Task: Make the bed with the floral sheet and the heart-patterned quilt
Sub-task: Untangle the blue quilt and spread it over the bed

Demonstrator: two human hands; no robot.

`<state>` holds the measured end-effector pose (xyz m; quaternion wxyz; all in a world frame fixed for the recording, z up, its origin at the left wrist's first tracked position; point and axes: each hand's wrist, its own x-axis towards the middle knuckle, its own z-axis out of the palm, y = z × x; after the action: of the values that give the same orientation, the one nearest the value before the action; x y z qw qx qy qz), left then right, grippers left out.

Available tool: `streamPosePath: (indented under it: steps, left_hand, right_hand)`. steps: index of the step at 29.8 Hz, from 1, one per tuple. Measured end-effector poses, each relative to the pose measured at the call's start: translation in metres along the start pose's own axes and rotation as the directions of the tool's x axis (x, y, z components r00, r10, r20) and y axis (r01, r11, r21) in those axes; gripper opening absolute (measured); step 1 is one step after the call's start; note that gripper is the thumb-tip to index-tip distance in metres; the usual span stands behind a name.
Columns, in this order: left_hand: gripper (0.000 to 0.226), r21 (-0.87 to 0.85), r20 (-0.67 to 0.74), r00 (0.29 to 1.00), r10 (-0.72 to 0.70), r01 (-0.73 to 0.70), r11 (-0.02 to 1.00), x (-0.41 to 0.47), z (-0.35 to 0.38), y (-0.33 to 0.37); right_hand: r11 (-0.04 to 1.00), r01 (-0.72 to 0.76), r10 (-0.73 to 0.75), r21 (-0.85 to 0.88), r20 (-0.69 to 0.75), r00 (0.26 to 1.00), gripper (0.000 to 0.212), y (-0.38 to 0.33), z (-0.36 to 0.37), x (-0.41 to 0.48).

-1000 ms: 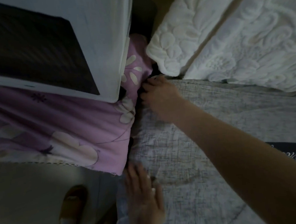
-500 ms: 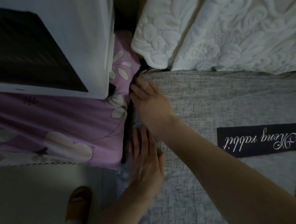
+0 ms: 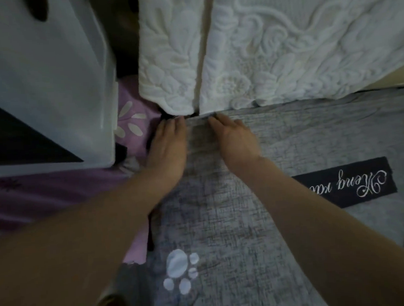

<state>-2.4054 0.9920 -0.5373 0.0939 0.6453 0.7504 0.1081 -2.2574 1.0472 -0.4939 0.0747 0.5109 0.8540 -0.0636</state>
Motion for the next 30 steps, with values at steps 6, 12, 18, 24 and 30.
streamPosePath:
  steps: [6,12,18,24,30]
  left_hand:
    - [0.035,0.021,0.035,0.999,0.024,-0.025,0.999,0.028,0.018,-0.017]
    - [0.031,0.004,0.006,0.996,0.087,-0.087,0.996,0.028,0.025,-0.02]
    - [0.031,0.037,-0.085,0.98,0.179,-0.176,0.984,0.066,0.023,-0.031]
    - [0.039,0.129,-0.158,0.96,0.233,-0.214,0.968,0.071,0.05,-0.035]
    - [0.051,0.026,-0.155,0.976,0.153,-0.151,0.988,0.034,0.033,-0.008]
  right_hand:
    - [0.993,-0.058,0.068,0.103,-0.096,0.993,0.04,-0.006,0.032,0.027]
    - [0.976,-0.07,0.157,0.207,-0.442,0.883,0.018,-0.025,0.059,0.021]
    - [0.962,-0.03,0.185,0.273,-0.564,0.805,0.019,-0.034,0.061,0.051]
    - [0.955,0.003,0.189,0.296,-0.616,0.765,0.016,-0.023,0.093,0.063]
    - [0.957,-0.065,0.243,0.282,-0.662,0.709,0.025,-0.045,0.076,0.0]
